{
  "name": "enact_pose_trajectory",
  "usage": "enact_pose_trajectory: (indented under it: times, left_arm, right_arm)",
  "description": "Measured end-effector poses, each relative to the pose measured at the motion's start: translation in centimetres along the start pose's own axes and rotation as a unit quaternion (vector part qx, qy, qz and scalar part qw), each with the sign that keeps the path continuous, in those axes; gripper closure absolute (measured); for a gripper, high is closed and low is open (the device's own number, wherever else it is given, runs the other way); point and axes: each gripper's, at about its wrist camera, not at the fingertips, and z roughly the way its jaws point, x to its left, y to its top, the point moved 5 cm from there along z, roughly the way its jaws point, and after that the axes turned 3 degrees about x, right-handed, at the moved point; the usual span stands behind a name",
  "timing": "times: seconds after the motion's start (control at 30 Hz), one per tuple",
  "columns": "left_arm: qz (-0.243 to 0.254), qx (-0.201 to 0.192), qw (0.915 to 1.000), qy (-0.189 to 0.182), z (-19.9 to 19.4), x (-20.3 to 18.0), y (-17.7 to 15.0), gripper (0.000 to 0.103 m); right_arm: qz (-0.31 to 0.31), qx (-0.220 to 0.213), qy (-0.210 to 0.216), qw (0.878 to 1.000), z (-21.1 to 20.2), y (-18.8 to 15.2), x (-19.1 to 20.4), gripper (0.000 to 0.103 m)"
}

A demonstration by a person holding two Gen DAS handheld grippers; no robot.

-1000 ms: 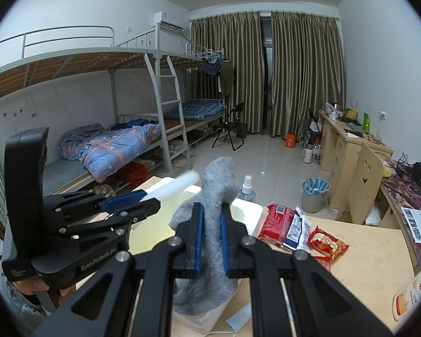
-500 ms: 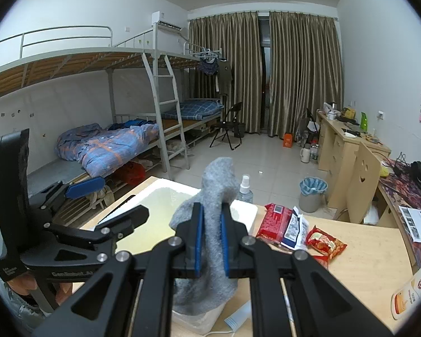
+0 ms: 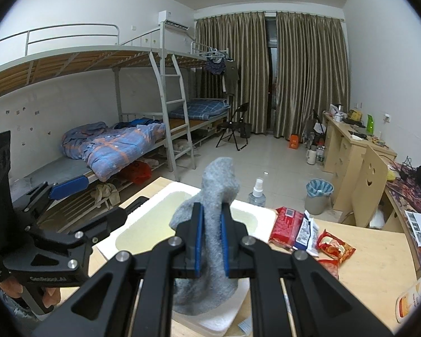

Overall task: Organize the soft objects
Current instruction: 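Open the left tool to drop the tube while the right tool drops the sock into the box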

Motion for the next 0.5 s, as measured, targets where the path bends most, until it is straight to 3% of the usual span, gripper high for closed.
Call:
enact_pose_trajectory:
  times: [0.5]
  left_arm:
    - [-0.016, -0.003, 0.9998, 0.014, -1.1, 2.8, -0.5, 0.004]
  right_arm:
    - [-0.007, 0.023, 0.008, 1.000, 2.7, -0.1, 1.3, 0.088]
